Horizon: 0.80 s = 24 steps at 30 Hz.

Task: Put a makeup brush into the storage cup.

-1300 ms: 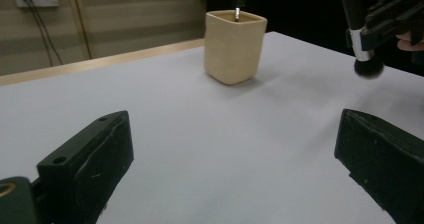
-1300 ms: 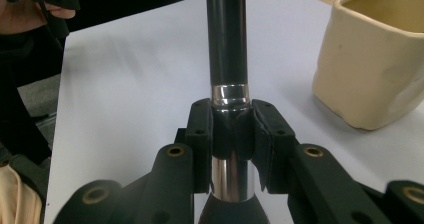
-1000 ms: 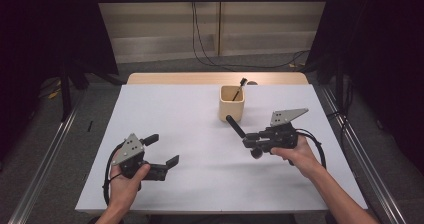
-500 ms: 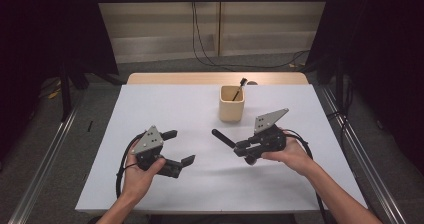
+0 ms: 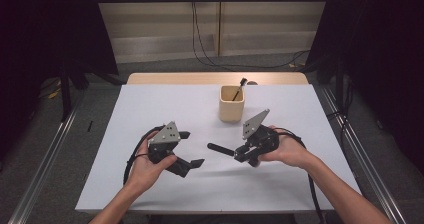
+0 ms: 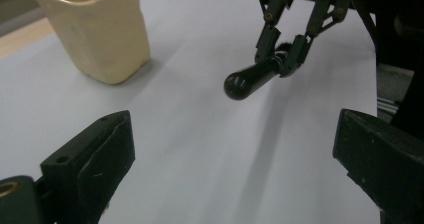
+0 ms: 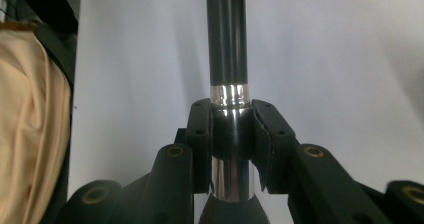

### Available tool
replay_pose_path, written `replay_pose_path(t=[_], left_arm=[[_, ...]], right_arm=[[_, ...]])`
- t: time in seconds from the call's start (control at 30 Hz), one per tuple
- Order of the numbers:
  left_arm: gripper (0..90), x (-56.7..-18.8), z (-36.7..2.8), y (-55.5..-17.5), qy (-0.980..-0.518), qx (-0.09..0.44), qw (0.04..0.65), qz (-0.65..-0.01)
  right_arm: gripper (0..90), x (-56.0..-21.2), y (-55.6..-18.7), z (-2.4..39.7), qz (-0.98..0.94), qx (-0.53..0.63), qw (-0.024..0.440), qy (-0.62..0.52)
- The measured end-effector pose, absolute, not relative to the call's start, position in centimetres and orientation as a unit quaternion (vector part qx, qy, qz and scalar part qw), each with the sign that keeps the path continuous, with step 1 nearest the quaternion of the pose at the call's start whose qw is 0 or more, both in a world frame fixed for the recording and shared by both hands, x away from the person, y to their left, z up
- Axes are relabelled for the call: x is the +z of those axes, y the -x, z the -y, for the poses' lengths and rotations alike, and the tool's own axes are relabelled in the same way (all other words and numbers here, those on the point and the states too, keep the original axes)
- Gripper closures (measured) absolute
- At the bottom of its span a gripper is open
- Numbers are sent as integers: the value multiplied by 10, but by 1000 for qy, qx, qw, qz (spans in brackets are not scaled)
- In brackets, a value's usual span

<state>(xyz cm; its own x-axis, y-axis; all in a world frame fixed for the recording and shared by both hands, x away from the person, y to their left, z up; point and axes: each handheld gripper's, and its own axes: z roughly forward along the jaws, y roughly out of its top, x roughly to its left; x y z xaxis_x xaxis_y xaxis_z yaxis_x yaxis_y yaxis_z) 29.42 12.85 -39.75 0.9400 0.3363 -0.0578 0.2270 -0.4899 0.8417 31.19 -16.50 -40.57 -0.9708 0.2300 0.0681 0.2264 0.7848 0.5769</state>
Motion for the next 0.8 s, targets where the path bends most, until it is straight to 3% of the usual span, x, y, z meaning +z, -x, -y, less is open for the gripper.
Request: replay_pose_path(t=[0.8], left_arm=[[32,-399,-94,-313,-932,0,341,-120]], right_arm=[[718,-398,-316,143,-978,192,-15,-83]])
